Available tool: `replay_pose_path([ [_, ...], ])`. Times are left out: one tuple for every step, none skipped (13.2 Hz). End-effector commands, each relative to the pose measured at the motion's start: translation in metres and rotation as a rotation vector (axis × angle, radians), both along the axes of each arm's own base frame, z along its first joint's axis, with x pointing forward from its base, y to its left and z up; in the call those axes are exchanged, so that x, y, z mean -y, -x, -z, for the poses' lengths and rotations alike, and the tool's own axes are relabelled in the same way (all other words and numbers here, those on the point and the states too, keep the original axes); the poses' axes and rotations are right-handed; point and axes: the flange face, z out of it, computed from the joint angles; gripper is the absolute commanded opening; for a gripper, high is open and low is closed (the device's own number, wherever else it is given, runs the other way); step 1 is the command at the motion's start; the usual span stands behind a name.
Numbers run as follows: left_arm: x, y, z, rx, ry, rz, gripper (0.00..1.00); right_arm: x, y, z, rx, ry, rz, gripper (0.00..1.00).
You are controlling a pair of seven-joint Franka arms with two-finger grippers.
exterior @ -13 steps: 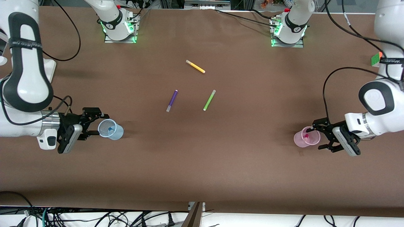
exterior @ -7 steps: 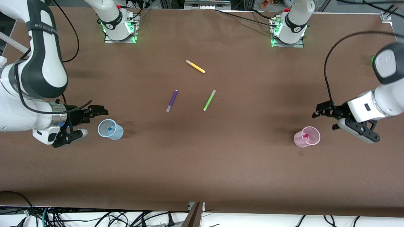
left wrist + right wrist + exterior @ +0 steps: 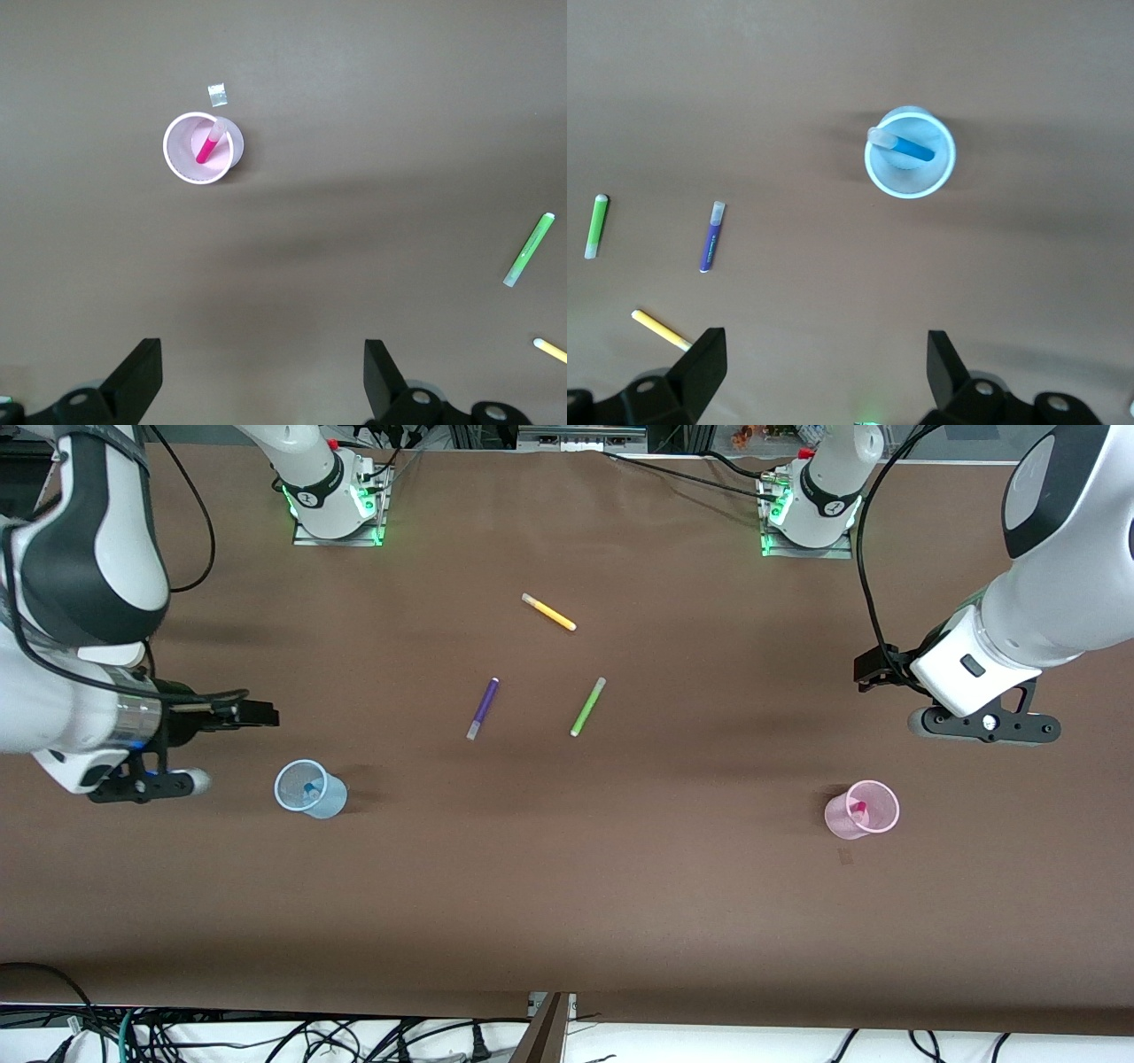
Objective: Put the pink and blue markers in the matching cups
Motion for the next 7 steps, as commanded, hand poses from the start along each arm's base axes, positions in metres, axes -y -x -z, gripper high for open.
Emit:
replay_pose_path([
  [0.008,0.004,-0.005,-0.007,-0.026,0.005,1.00,0.031,0.028,-0.066,0.073,0.034,0.054,1.00],
  [0.011,0.006,-0.002,-0.009,-0.025,0.009,1.00,0.038,0.042,-0.074,0.087,0.083,0.051,1.00],
  [0.012,0.011,-0.001,0.002,-0.029,0.013,1.00,0.044,0.049,-0.088,0.128,0.121,0.053,1.00],
  [0.012,0.018,0.004,0.013,-0.035,0.013,1.00,0.047,0.057,-0.102,0.149,0.126,0.056,1.00],
  [0.014,0.027,0.010,0.027,-0.045,0.016,1.00,0.051,0.065,-0.109,0.155,0.127,0.061,1.00],
  [0.016,0.037,0.013,0.050,-0.049,0.022,1.00,0.056,0.071,-0.109,0.150,0.126,0.067,1.00],
  [0.019,0.042,0.015,0.053,-0.030,0.016,1.00,0.060,0.078,-0.112,0.145,0.126,0.071,1.00],
])
